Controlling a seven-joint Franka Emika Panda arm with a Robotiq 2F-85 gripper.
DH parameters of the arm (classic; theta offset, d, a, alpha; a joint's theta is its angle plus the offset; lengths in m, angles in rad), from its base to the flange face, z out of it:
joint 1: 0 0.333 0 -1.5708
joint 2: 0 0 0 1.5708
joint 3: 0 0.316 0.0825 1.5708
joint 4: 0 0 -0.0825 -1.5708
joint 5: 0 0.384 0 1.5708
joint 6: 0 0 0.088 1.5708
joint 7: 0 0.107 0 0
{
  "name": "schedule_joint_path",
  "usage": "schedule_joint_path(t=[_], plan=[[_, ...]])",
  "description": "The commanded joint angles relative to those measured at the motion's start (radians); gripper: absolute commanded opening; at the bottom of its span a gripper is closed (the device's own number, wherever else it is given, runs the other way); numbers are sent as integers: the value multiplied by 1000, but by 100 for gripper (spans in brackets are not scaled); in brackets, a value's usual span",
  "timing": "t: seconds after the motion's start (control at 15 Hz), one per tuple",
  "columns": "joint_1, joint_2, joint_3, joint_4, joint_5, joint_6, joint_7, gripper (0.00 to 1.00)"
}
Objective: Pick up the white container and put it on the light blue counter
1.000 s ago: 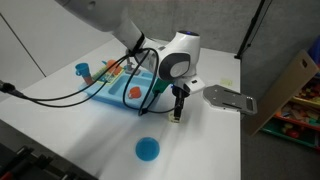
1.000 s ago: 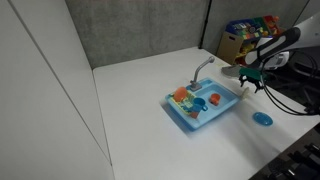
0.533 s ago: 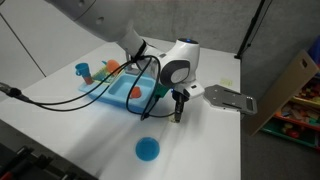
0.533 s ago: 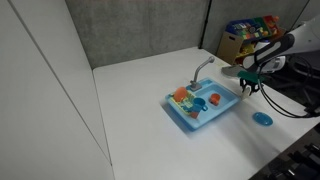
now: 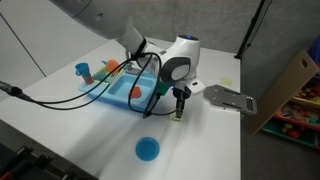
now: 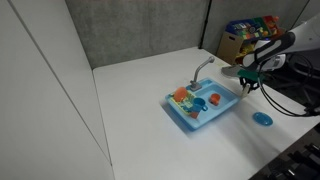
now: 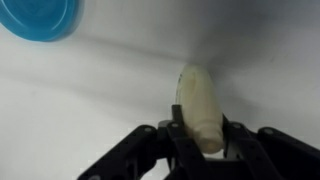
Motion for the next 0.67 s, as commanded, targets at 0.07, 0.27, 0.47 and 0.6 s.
schedule_joint_path(t=[0.07, 0.27, 0.47, 0.6], plan=[[27, -120, -2, -110, -21, 9, -83, 11], [56, -178, -5, -162, -45, 3, -139, 11], [93, -235, -8, -228, -87, 16, -188, 11], [121, -270, -10, -273, -122, 30, -224, 11]])
